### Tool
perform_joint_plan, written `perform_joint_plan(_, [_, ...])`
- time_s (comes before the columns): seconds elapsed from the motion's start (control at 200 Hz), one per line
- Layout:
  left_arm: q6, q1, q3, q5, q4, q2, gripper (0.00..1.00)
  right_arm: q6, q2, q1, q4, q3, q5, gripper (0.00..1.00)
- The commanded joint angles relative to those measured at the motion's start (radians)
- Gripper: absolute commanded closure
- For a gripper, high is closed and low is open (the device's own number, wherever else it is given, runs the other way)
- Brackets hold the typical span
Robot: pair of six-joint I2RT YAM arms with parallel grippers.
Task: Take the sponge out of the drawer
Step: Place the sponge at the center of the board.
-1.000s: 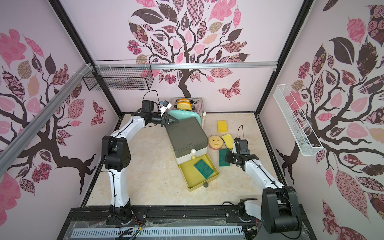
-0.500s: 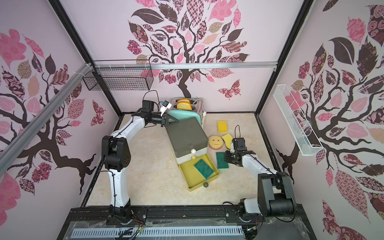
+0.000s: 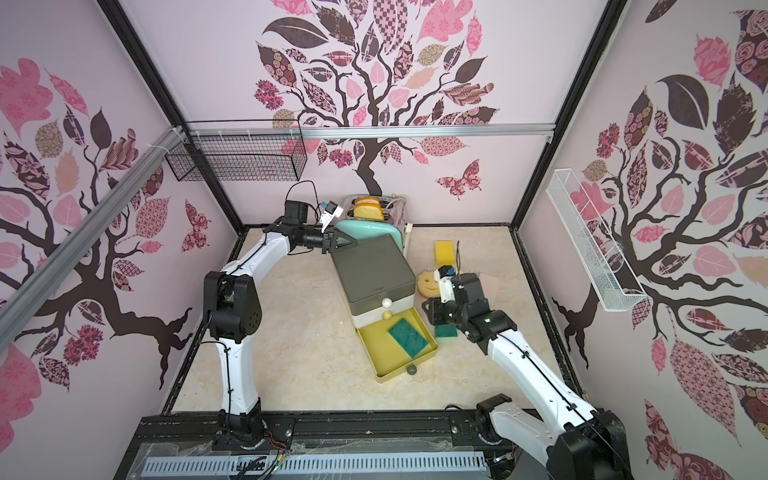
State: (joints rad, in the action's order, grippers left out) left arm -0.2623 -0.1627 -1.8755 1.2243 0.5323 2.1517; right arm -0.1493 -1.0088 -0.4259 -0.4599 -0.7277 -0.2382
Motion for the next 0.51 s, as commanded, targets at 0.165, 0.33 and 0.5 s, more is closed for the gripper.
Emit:
perform_joint_plan(0.165, [-0.037, 0.029, 0.049, -0.094, 0.014, 0.074, 0.8, -0.081, 0.078, -0.173, -0.026, 0.098, 0.072, 0.63])
perform_joint_plan(0.33, [-0.037, 0.027, 0.052, -0.095, 0.013, 0.073, 0.8, -0.092, 0.048, -0.235, 0.013, 0.139, 0.122, 0.63])
perform_joint_plan(0.5, [-0.037, 0.026, 0.056, -0.097, 0.013, 0.069, 0.8, -0.069, -0.064, -0.291, 0.036, 0.122, 0.161, 0.63])
